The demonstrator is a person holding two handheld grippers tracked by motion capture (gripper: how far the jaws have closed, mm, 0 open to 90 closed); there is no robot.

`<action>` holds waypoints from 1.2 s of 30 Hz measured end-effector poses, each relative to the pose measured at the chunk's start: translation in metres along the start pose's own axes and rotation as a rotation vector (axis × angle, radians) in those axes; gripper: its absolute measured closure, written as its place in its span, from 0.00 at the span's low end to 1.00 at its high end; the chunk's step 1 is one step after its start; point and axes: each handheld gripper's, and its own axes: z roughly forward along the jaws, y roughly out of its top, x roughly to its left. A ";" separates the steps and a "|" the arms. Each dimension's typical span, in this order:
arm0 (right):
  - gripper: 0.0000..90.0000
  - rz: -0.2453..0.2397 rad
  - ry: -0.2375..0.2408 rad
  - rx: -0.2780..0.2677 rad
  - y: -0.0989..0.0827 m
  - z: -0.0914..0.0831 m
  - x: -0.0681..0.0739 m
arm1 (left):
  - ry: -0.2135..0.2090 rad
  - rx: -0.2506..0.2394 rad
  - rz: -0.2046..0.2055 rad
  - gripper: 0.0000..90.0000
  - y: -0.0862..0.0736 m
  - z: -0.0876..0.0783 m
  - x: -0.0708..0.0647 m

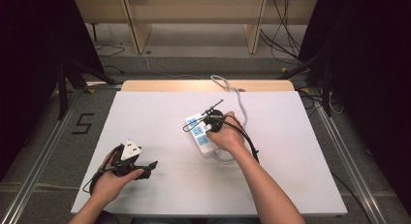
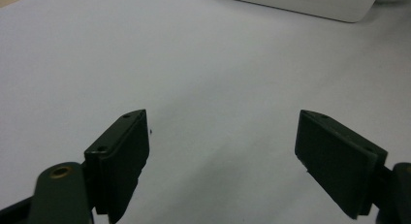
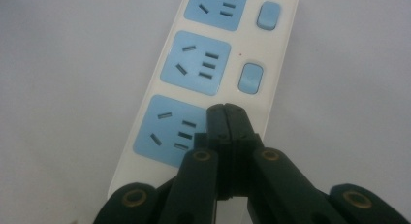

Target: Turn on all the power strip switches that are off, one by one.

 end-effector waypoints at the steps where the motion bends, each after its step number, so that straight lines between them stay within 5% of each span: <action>1: 1.00 -0.003 -0.002 -0.001 0.000 0.000 0.000 | 0.000 0.001 0.000 0.22 0.000 0.000 0.000; 10: 1.00 -0.010 -0.043 0.013 0.001 -0.003 0.000 | -0.001 -0.001 0.000 0.22 0.000 0.000 0.001; 16: 1.00 -0.002 -0.014 0.013 0.000 -0.004 -0.003 | -0.001 0.004 0.002 0.22 0.000 0.000 0.001; 36: 1.00 -0.006 -0.030 0.027 -0.001 0.001 -0.001 | -0.001 0.006 0.005 0.22 0.000 0.000 0.000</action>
